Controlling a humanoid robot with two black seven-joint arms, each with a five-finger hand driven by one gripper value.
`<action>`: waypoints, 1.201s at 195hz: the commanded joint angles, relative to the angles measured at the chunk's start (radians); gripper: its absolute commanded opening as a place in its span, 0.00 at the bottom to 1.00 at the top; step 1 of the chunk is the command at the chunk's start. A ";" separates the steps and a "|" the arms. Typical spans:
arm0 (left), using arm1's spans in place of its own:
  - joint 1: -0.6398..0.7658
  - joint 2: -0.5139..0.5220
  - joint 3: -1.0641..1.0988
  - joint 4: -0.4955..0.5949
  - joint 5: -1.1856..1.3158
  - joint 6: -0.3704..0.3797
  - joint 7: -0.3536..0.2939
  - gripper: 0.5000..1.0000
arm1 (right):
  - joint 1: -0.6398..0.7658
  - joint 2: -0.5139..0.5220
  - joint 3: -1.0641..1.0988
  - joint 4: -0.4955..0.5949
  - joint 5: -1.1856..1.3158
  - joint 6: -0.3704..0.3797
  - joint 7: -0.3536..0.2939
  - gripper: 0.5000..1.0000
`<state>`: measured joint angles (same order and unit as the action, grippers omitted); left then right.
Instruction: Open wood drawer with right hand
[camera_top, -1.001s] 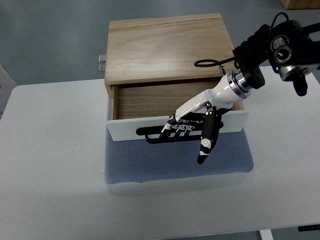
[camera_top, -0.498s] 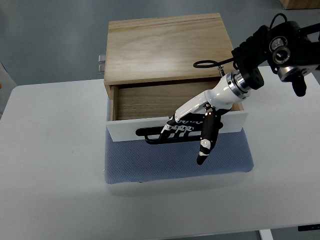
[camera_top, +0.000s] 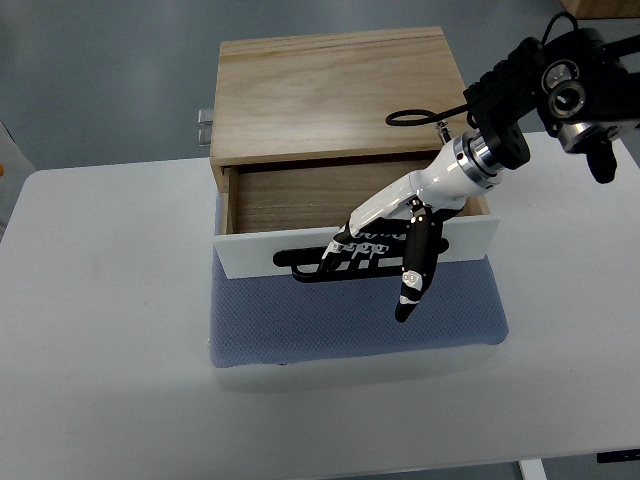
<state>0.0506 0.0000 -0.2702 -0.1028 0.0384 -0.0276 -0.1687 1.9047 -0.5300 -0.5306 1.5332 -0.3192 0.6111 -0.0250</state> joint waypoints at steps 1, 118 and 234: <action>0.000 0.000 -0.001 0.000 0.000 0.000 0.000 1.00 | -0.001 0.002 -0.003 -0.001 -0.003 0.000 -0.001 0.88; 0.000 0.000 -0.001 0.000 0.000 0.000 0.000 1.00 | 0.028 -0.050 0.004 0.008 -0.046 0.000 0.000 0.88; 0.000 0.000 0.000 0.000 0.000 0.000 0.000 1.00 | 0.002 -0.229 0.253 -0.019 -0.021 0.000 0.008 0.89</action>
<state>0.0506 0.0000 -0.2704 -0.1028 0.0383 -0.0276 -0.1687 1.9380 -0.6947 -0.3352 1.5237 -0.3572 0.6110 -0.0187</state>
